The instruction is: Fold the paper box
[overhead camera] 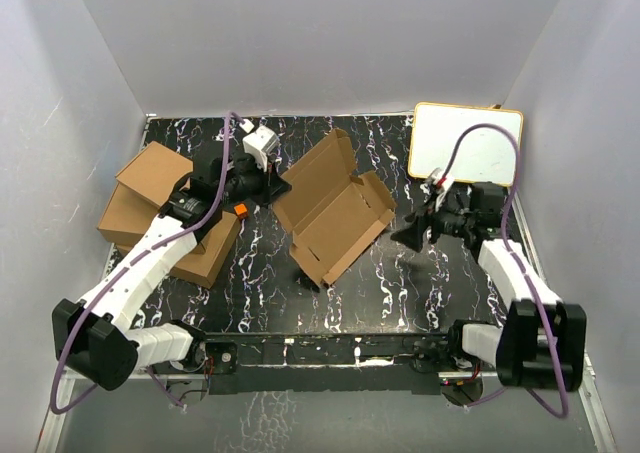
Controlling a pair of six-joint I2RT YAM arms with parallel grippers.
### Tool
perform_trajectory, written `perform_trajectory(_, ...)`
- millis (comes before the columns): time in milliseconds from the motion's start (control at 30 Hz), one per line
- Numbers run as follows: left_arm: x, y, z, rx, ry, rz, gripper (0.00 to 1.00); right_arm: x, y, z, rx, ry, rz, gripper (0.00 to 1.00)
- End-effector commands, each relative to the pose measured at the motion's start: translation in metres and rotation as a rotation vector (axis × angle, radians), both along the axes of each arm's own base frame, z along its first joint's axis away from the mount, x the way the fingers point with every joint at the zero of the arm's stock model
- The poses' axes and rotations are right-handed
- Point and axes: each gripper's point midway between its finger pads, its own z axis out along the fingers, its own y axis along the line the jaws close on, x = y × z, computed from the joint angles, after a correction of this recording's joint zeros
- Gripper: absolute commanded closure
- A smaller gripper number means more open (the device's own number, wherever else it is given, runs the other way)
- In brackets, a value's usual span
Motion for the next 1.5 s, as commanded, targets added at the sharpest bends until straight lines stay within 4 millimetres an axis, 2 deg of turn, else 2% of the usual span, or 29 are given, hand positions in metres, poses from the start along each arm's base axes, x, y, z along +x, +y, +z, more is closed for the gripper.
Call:
perform_trajectory(0, -0.007, -0.001, 0.010, 0.088, -0.073, -0.125, 1.00, 0.047, -0.034, 0.021, 0.178, 0.091, -0.146, 0.21)
perform_trajectory(33, -0.006, -0.001, 0.012, 0.091, -0.079, -0.129, 1.00, 0.055, -0.038, 0.018, 0.186, 0.126, -0.163, 0.27)
perform_trajectory(100, -0.006, -0.002, 0.018, 0.088, -0.088, -0.139, 1.00, 0.065, -0.047, 0.004, 0.164, 0.192, -0.193, 0.33)
perform_trajectory(167, -0.006, -0.003, 0.021, 0.083, -0.093, -0.148, 1.00, 0.067, -0.050, -0.002, 0.160, 0.217, -0.202, 0.35)
perform_trajectory(200, -0.006, -0.005, 0.022, 0.078, -0.094, -0.155, 1.00, 0.068, -0.051, -0.005, 0.155, 0.221, -0.216, 0.40)
perform_trajectory(233, -0.006, -0.006, 0.023, 0.072, -0.094, -0.159, 1.00, 0.070, -0.054, -0.009, 0.147, 0.222, -0.244, 0.47)
perform_trajectory(300, -0.006, -0.008, 0.024, 0.062, -0.096, -0.167, 1.00, 0.076, -0.061, -0.018, 0.132, 0.230, -0.313, 0.73)
perform_trajectory(333, -0.007, -0.009, 0.024, 0.057, -0.095, -0.171, 1.00, 0.078, -0.063, -0.023, 0.126, 0.241, -0.335, 0.81)
perform_trajectory(400, -0.007, -0.010, 0.025, 0.047, -0.093, -0.176, 1.00, 0.082, -0.066, -0.033, 0.125, 0.280, -0.353, 0.91)
perform_trajectory(633, -0.009, -0.014, 0.024, 0.014, -0.073, -0.179, 1.00, 0.083, -0.062, -0.067, 0.141, 0.424, -0.335, 0.92)
perform_trajectory(833, -0.006, -0.015, 0.020, -0.002, -0.050, -0.158, 1.00, 0.073, -0.046, -0.080, 0.159, 0.488, -0.297, 0.92)
perform_trajectory(967, -0.004, -0.016, 0.017, -0.005, -0.039, -0.152, 1.00, 0.072, -0.044, -0.087, 0.170, 0.530, -0.283, 0.92)
perform_trajectory(1200, -0.004, -0.018, 0.013, -0.016, -0.026, -0.154, 1.00, 0.068, -0.035, -0.080, 0.207, 0.525, -0.218, 0.92)
perform_trajectory(1367, -0.006, -0.018, 0.015, -0.022, -0.025, -0.159, 1.00, 0.074, -0.041, -0.083, 0.169, 0.513, -0.265, 0.92)
perform_trajectory(1467, -0.007, -0.018, 0.014, -0.021, -0.019, -0.159, 1.00, 0.071, -0.038, -0.076, 0.192, 0.506, -0.236, 0.92)
